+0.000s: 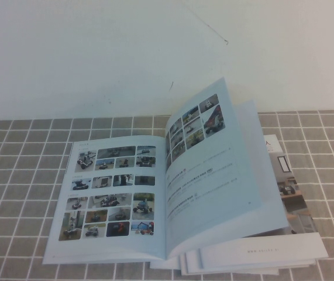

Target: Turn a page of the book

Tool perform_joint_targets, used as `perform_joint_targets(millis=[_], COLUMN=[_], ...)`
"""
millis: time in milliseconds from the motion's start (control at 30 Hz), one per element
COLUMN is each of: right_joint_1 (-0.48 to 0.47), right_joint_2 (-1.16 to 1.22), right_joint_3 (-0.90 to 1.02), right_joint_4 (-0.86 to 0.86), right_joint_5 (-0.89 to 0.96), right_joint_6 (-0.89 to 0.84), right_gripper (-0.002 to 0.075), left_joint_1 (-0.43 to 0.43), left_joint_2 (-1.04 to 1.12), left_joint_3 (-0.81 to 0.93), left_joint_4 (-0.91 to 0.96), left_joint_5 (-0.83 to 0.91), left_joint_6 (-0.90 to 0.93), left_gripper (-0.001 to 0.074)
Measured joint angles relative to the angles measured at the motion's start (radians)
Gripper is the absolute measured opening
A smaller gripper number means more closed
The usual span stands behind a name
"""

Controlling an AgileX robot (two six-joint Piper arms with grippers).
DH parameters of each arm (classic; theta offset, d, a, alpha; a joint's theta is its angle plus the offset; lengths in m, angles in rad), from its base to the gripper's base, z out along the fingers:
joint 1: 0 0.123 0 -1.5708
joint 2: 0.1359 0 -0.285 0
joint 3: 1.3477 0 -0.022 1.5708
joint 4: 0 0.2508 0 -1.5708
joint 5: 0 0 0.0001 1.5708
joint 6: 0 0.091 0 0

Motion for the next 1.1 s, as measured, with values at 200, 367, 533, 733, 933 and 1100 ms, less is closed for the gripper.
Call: perform_joint_targets(millis=[200, 367, 533, 733, 933, 1100], right_joint_1=[0.000, 0.000, -0.062, -0.275, -0.416, -0.445], right_joint_2=[0.000, 0.000, -0.048, -0.071, -0.071, -0.071], right_joint_3=[0.000, 0.002, 0.051, 0.186, 0.330, 0.404], right_joint_4=[0.000, 0.002, 0.006, 0.054, 0.119, 0.170], right_joint_5=[0.000, -0.002, -0.086, -0.302, -0.458, -0.486], right_joint_6=[0.000, 0.000, -0.086, -0.140, -0.149, -0.149], right_gripper=[-0.0001, -0.0001, -0.0001, -0.0001, -0.0001, -0.0001], left_joint_1=[0.000, 0.000, 0.000, 0.000, 0.000, 0.000], left_joint_2=[0.000, 0.000, 0.000, 0.000, 0.000, 0.000], left_joint_3=[0.000, 0.000, 0.000, 0.000, 0.000, 0.000], left_joint_4=[0.000, 0.000, 0.000, -0.001, -0.001, -0.001], left_joint_5=[0.000, 0.000, 0.000, 0.000, 0.000, 0.000], left_joint_6=[-0.002, -0.003, -0.003, -0.003, -0.003, -0.003], left_gripper=[-0.0004, -0.0004, -0.0004, -0.0004, -0.0004, -0.0004])
